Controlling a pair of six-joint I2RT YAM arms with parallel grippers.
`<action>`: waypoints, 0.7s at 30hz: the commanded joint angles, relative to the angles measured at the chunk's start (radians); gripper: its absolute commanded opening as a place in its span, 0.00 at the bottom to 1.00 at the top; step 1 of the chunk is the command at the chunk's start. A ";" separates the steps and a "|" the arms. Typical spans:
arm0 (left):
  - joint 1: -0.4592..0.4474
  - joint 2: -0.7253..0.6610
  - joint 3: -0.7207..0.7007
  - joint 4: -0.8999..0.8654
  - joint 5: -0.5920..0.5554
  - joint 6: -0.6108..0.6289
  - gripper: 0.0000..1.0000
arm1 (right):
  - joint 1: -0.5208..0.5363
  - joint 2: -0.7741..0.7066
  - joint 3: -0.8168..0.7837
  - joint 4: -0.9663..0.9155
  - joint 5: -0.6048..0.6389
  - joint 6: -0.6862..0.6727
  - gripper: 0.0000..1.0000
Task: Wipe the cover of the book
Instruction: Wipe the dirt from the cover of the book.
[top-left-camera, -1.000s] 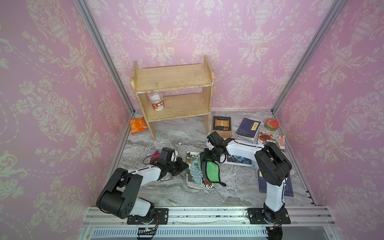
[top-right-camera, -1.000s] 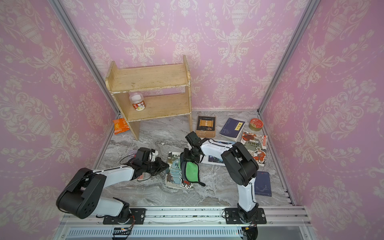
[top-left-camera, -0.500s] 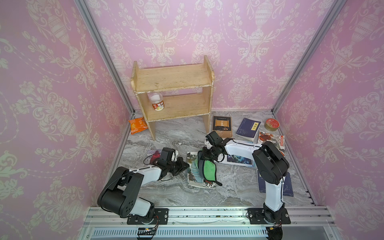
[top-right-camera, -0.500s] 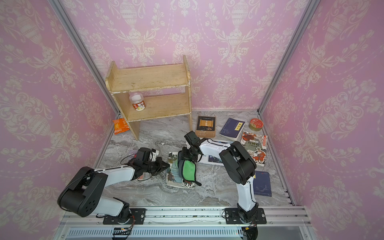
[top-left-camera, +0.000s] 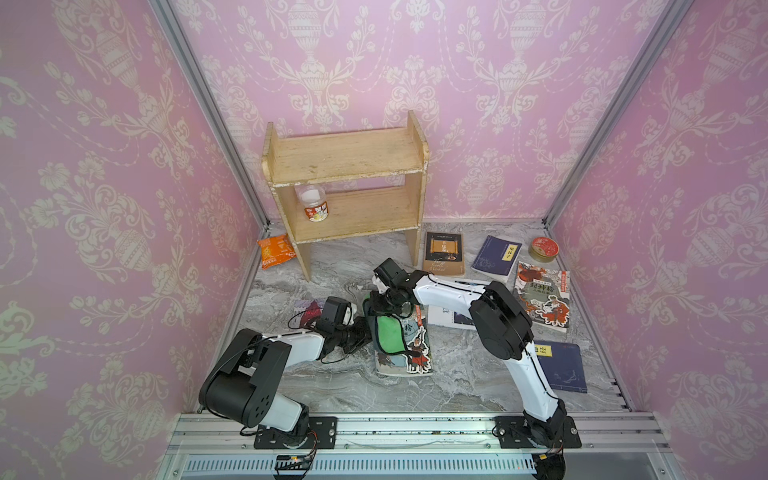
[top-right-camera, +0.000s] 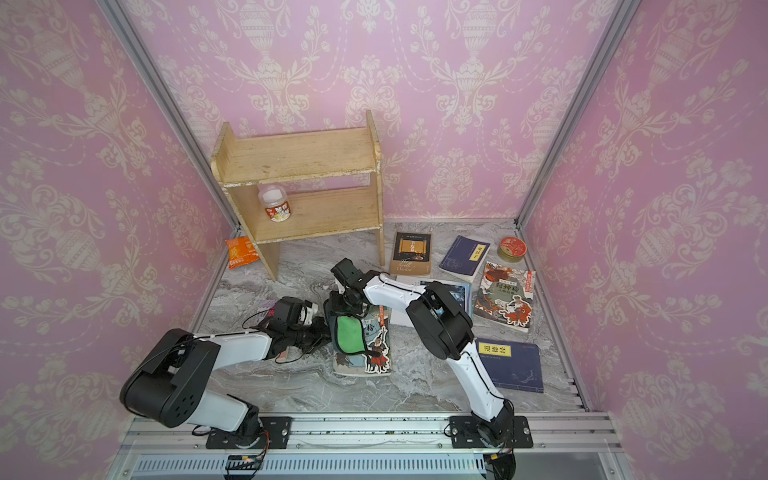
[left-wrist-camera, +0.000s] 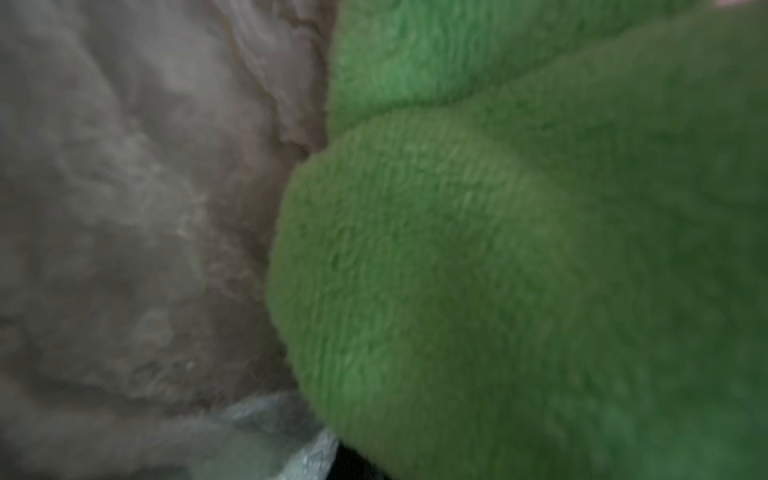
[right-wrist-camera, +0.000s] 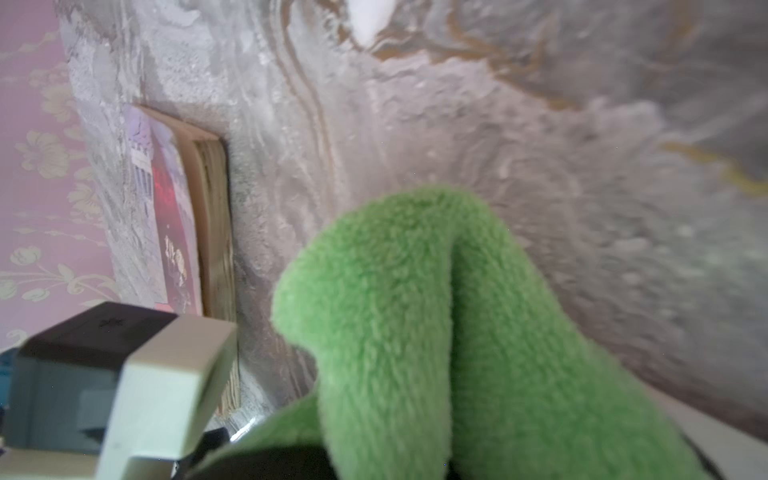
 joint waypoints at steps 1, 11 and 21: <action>-0.014 -0.004 0.009 0.004 0.005 0.015 0.00 | -0.057 -0.006 -0.118 -0.079 0.002 -0.009 0.00; -0.014 -0.004 0.014 0.013 -0.016 0.005 0.00 | -0.217 -0.254 -0.520 -0.032 0.073 -0.024 0.00; -0.019 -0.007 0.003 0.025 -0.024 -0.013 0.00 | -0.013 0.000 -0.130 -0.069 -0.030 0.016 0.00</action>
